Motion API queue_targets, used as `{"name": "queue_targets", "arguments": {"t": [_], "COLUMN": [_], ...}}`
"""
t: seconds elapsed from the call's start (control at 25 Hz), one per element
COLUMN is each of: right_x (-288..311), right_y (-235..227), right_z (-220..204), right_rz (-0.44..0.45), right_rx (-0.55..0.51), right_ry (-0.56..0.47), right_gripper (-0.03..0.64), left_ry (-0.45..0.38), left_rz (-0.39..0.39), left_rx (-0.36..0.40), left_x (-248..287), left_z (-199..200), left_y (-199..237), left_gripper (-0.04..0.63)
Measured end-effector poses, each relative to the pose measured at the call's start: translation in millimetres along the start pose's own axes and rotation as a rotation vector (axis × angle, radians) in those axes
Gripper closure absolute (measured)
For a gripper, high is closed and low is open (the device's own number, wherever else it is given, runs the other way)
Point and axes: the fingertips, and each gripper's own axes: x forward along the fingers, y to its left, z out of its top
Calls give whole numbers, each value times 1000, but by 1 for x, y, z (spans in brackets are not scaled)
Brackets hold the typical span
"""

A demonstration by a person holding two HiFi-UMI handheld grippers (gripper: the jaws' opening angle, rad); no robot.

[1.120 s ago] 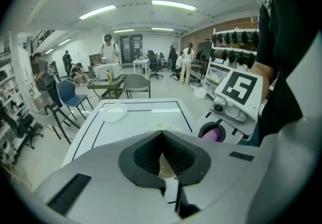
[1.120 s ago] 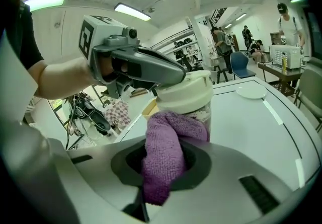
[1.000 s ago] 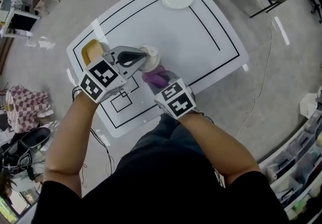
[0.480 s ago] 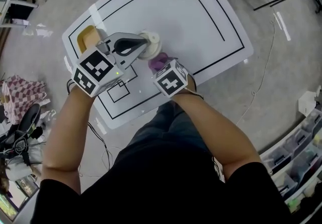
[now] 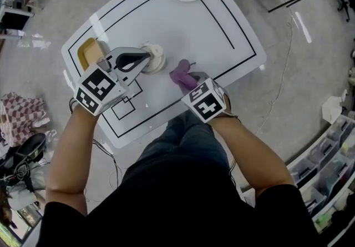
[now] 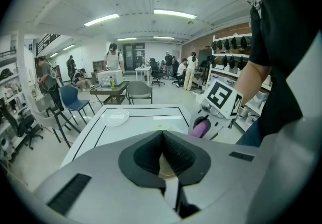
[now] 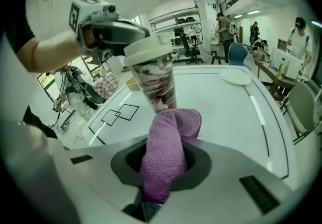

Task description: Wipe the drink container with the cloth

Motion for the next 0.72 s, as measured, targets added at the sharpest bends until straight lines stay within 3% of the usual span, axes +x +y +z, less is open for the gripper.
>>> {"name": "queue_targets", "arguments": {"t": [0.12, 0.28, 0.44, 0.72], "right_x": [-26, -44, -36, 2], "right_y": [-13, -7, 8, 5], "right_z": [28, 70, 85, 67], "right_rz": [-42, -103, -93, -62], "right_rx": [-58, -268, -429, -491], "right_ry": [-87, -174, -189, -149], "right_gripper": [541, 541, 541, 541], "left_ry": [-4, 2, 1, -14], "left_rz": [-2, -15, -17, -11], "left_rx": [-1, 2, 5, -1], "left_x": [1, 2, 2, 4], "left_z": [2, 3, 2, 0], "left_y": [0, -1, 0, 2], "left_gripper": [574, 574, 574, 574]}}
